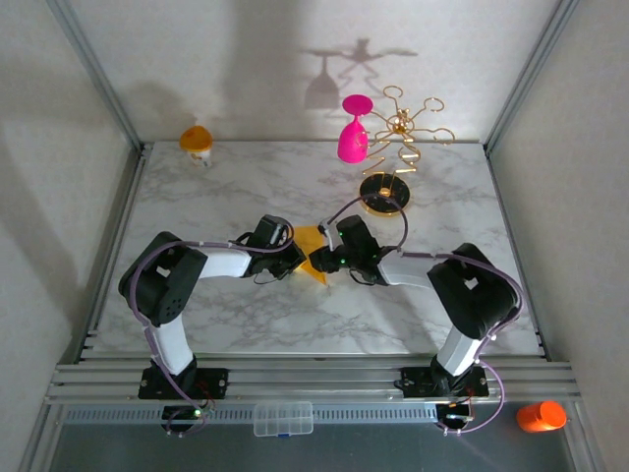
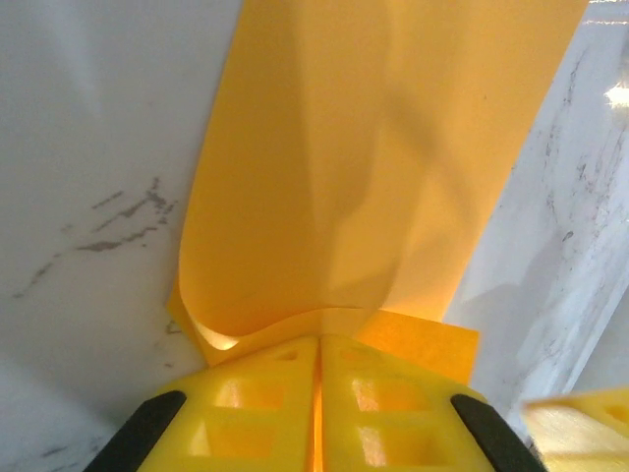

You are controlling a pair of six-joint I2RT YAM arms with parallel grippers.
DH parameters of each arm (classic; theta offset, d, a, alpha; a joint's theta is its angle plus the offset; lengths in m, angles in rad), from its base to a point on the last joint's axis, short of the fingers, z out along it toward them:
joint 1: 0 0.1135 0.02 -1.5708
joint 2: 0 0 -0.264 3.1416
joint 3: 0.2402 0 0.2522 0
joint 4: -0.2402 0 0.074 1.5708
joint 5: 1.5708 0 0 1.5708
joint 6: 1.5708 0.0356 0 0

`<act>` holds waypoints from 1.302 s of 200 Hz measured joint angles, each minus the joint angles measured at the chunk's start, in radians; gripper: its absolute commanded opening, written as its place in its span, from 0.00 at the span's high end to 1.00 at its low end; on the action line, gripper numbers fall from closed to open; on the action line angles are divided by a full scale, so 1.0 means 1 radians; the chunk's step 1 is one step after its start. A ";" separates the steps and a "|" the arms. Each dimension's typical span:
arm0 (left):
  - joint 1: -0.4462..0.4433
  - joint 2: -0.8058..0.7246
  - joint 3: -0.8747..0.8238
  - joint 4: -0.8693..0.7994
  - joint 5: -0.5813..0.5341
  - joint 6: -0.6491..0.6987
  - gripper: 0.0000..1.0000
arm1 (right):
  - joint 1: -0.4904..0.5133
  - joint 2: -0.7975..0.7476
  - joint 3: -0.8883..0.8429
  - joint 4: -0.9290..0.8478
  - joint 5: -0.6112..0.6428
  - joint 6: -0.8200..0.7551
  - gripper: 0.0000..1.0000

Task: Fold a paper plane with a square sheet of paper (pick it up from the middle)
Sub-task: Third fold the triangle at the center of the table.

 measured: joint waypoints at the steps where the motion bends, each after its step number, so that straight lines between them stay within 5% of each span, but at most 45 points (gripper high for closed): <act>1: 0.000 0.000 0.000 0.000 0.000 0.000 0.90 | 0.000 -0.003 0.001 -0.002 0.000 0.003 0.60; 81: 0.000 0.001 0.008 -0.011 0.000 0.000 0.91 | 0.000 -0.026 0.021 -0.111 -0.203 0.153 0.92; 260: 0.000 0.006 0.016 -0.023 0.000 0.000 0.92 | 0.000 0.118 0.094 -0.235 -0.189 0.159 0.93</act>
